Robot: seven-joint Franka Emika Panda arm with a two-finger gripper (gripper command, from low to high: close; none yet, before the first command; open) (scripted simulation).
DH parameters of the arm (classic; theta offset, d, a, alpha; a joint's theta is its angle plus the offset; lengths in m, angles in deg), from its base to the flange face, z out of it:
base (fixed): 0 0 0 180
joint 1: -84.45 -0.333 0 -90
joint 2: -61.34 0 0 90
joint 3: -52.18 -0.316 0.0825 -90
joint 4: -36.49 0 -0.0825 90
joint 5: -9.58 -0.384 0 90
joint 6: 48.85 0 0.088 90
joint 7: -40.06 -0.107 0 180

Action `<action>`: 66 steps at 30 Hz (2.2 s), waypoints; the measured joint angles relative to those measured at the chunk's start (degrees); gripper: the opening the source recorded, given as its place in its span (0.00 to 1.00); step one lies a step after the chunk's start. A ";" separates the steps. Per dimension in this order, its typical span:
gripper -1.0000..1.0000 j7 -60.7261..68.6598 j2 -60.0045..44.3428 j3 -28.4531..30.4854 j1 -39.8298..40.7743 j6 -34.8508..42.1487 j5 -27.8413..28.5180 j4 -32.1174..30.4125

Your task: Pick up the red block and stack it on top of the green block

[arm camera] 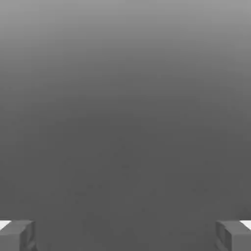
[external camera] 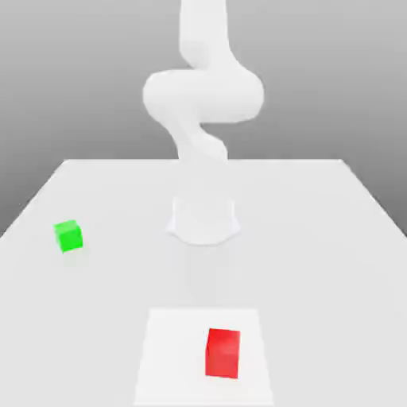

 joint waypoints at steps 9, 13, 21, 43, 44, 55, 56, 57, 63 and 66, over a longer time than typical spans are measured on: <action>0.50 -4.57 -19.05 -2.38 0.99 -9.24 0.76 -7.00; 0.50 -6.59 -27.37 -3.20 1.22 -13.27 1.14 -10.05; 0.50 -10.25 -43.97 -4.62 1.32 -21.32 1.39 -16.16; 0.00 -15.13 -44.91 -0.34 5.38 -22.40 3.69 -18.55; 0.00 -17.13 -43.75 1.18 8.29 -22.00 4.77 -19.23; 0.00 -38.51 -31.92 14.54 33.08 -19.07 14.28 -27.20; 0.00 -40.27 -30.93 15.90 35.28 -18.87 14.84 -27.94; 0.00 -41.95 -29.97 17.16 37.57 -18.69 15.31 -28.70; 0.00 -51.19 -24.78 24.47 51.22 -18.02 16.79 -33.36; 0.00 -53.03 -24.34 27.53 54.86 -18.81 15.17 -34.99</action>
